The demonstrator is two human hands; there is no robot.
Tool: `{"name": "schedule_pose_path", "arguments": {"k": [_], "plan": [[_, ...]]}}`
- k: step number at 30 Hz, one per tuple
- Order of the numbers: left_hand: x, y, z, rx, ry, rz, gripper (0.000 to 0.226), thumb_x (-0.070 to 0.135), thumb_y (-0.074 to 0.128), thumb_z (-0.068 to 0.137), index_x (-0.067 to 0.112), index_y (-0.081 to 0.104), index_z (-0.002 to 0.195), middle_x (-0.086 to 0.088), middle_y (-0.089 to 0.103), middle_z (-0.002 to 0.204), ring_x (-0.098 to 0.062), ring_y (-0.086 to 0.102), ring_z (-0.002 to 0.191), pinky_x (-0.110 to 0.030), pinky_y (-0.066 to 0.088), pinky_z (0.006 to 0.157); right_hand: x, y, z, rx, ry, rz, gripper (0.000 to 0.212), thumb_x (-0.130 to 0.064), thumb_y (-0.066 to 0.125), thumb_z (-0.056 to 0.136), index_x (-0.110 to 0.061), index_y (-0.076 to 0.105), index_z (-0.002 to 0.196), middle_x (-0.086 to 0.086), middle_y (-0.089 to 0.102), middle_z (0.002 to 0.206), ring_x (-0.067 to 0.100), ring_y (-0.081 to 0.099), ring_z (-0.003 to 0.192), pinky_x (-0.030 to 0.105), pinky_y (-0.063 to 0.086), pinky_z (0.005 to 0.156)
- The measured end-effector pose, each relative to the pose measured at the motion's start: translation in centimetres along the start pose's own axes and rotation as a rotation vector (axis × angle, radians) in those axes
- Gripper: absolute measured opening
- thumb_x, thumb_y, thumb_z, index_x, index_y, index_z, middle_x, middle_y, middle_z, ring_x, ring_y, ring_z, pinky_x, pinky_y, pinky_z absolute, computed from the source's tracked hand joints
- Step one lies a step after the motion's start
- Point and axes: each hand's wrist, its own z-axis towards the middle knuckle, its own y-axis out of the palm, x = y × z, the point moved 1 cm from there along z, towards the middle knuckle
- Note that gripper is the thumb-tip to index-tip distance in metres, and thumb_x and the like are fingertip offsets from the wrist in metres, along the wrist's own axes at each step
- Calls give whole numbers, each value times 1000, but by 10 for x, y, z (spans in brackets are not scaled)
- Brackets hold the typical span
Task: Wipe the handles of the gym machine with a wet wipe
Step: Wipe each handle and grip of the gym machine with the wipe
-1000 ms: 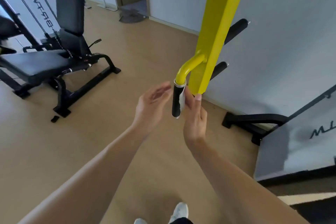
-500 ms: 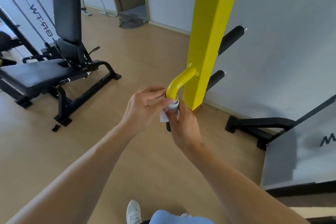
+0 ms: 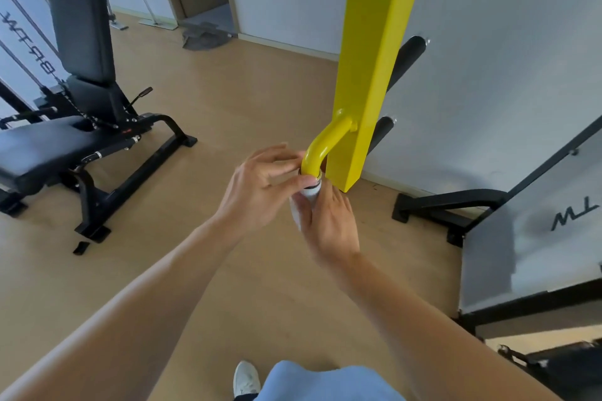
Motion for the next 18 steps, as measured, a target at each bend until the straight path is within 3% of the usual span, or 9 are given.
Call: {"name": "schedule_pose_path", "arguments": {"k": [4, 9, 11, 14, 18], "plan": [[-2, -3, 3, -21, 1, -8, 20, 40, 72, 87, 36, 77, 105, 27, 66, 117, -2, 49, 127, -18, 37, 102, 16, 14, -13, -209, 122, -200, 41, -51, 43, 100, -14, 56, 110, 5, 65, 98, 27, 61, 97, 37, 40, 81], [-7, -3, 4, -29, -3, -24, 28, 48, 71, 83, 38, 76, 108, 29, 66, 118, -1, 49, 126, -20, 38, 102, -16, -10, -3, 96, 29, 95, 25, -42, 43, 97, -21, 50, 107, -2, 61, 91, 22, 54, 85, 35, 39, 71], [-8, -2, 4, -29, 7, -46, 27, 45, 72, 83, 36, 77, 108, 27, 67, 117, 0, 50, 125, -17, 38, 101, -14, -5, -4, 37, 71, 87, 19, -39, 49, 98, -21, 45, 103, -4, 58, 87, 22, 55, 84, 36, 39, 71], [-9, -2, 6, -34, 36, -53, 22, 40, 73, 85, 35, 77, 106, 29, 67, 116, 2, 50, 125, -11, 35, 99, 0, 10, -8, -60, 139, -52, 30, -43, 51, 100, -15, 47, 109, 4, 65, 91, 28, 62, 89, 41, 45, 79], [-12, -3, 8, -44, 29, -59, 23, 44, 73, 84, 39, 77, 106, 33, 66, 115, 2, 50, 126, -14, 37, 100, -7, 7, -6, -28, 106, 9, 32, -43, 54, 98, -19, 43, 115, 3, 67, 99, 25, 62, 94, 40, 47, 79]]}}
